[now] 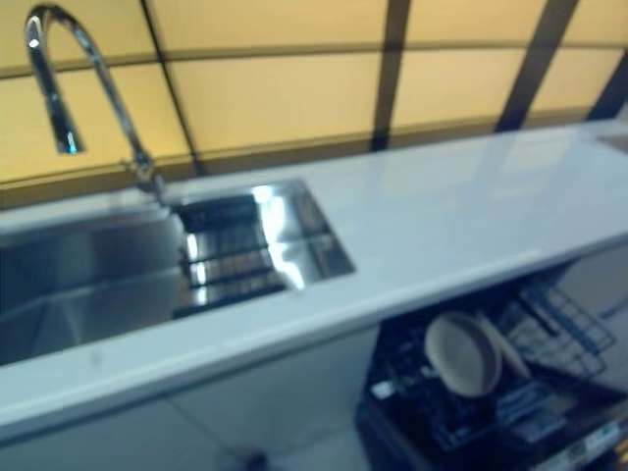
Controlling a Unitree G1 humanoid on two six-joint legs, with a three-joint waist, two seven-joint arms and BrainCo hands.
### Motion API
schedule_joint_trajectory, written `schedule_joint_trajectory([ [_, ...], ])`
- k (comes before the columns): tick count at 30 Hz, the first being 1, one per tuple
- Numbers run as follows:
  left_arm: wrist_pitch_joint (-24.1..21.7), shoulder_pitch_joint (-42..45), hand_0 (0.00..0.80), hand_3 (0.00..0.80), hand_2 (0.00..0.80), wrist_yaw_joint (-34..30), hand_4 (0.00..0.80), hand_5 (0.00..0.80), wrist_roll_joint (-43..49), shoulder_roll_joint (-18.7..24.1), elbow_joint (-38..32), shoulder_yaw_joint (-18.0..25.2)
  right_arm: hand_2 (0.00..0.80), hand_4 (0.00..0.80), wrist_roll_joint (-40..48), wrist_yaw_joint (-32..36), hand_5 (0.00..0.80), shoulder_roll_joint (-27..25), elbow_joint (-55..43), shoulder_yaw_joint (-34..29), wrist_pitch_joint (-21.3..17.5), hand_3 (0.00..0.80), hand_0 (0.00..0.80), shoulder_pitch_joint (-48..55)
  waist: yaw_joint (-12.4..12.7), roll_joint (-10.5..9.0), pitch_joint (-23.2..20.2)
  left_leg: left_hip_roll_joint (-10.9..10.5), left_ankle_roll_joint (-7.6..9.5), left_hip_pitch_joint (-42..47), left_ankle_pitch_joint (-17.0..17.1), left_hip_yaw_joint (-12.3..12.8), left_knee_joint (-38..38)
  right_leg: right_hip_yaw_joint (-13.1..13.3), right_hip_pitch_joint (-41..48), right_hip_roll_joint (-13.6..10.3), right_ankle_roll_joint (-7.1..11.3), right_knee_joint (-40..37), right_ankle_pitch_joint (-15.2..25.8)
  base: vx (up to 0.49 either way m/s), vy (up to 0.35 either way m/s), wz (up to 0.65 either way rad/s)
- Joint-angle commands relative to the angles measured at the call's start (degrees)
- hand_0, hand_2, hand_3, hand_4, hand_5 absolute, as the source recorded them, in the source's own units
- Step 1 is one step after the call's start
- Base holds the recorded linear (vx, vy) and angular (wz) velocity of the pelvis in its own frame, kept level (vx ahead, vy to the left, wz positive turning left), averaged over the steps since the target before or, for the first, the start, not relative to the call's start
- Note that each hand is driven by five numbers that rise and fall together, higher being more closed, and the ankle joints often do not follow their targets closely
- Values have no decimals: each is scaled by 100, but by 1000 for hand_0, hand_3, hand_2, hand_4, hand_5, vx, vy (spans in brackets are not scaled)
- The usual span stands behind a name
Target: Take plates into dishwasher
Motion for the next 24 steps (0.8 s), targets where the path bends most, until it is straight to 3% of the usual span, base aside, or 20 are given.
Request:
schedule_joint_trajectory([
  [1,-13,4,0,0,0,-63,0,0,78,91,-117,8,0,0,896,-31,0,-128,446,-155,193,0,0,246,-41,228,382,-381,645,374,-402,162,-62,-62,-388,-332,261,-257,1177,-51,-57,-1],
  [5,41,6,0,0,0,-24,0,0,36,85,-279,-2,0,0,2010,196,0,-324,514,-445,-125,0,0,40,-7,482,647,-409,602,177,-442,226,255,-346,-607,-498,224,293,902,-121,-55,1],
  [9,-108,81,0,0,0,54,0,0,-196,-44,-333,32,0,0,3262,433,0,-555,296,-743,-493,0,0,-304,-76,872,944,-475,518,-157,-446,285,608,-423,-974,-568,130,838,575,-179,21,-11],
  [10,-205,102,0,0,0,71,0,0,-301,-103,-343,56,0,0,3909,758,0,-791,238,-879,-763,0,0,-521,-91,1025,1083,-477,469,-254,-471,334,757,-463,-1105,-606,95,1094,410,-138,30,-8],
  [13,-360,164,0,0,0,97,0,0,-435,-210,-329,123,0,0,5405,1700,0,-1114,-105,-1172,-1244,0,0,-905,-134,1230,1289,-496,419,-445,-544,380,1031,-499,-1385,-635,-18,1637,54,-153,22,-3],
  [15,-426,216,0,0,0,142,0,0,-602,-270,-345,162,0,0,6132,2353,0,-1108,-579,-1172,-1563,0,0,-1000,-188,1274,1398,-496,411,-576,-630,409,1241,-472,-1613,-626,-80,2031,-172,-121,-6,-3],
  [18,-511,208,0,0,0,96,0,0,-754,-312,-230,207,0,0,6820,3088,0,-1240,-1201,-1126,-1748,0,0,-1315,-210,1263,1475,-517,392,-742,-761,372,1560,-408,-1851,-562,-181,2513,-477,-76,-37,1],
  [24,-446,114,0,0,0,53,0,0,-842,-399,-258,82,0,0,6918,4170,0,-1451,-1820,-873,-1694,0,0,-2300,-65,1178,1468,-549,349,-885,-808,222,1790,-569,-1993,-594,-297,2923,-761,-53,-48,-2],
])
